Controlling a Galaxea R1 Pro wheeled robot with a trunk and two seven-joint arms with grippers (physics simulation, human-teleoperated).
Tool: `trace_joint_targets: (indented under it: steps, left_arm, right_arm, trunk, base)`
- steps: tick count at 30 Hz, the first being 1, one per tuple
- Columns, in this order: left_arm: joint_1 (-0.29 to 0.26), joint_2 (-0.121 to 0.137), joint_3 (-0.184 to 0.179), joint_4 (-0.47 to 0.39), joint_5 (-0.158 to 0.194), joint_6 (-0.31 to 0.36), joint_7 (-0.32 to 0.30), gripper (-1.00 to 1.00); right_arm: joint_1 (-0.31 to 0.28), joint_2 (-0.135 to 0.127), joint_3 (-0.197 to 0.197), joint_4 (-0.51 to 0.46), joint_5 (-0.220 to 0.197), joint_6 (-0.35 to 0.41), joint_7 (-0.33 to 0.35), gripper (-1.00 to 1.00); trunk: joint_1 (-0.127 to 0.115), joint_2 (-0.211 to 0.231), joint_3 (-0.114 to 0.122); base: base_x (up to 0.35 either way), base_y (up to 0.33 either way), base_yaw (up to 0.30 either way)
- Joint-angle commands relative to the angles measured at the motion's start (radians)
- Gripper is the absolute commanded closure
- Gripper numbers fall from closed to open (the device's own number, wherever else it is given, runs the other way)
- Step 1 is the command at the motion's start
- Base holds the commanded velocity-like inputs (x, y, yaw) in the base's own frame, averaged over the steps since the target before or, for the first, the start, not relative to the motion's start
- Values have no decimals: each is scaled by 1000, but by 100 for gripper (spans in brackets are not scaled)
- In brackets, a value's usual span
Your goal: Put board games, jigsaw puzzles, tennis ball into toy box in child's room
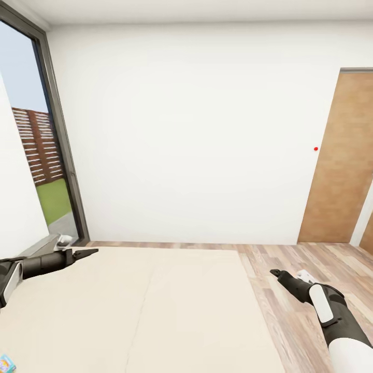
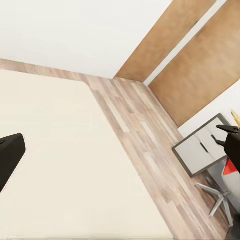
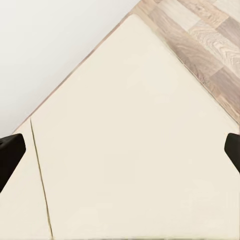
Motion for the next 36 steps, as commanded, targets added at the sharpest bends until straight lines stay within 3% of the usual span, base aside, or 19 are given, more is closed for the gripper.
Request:
trace_joint_targets:
  steps: [1, 36]
  left_arm:
    - [0, 0, 0, 1, 4, 10, -2, -100]
    - [0, 0, 0, 1, 6, 9, -3, -100]
  right_arm:
    - [-1, 1, -4, -1, 3, 6, 5, -100]
    - [-1, 1, -4, -1, 3, 7, 6, -100]
  trunk:
    - [0, -1, -1]
    - [0, -1, -1]
  base:
    - [0, 278, 0]
    - [0, 279, 0]
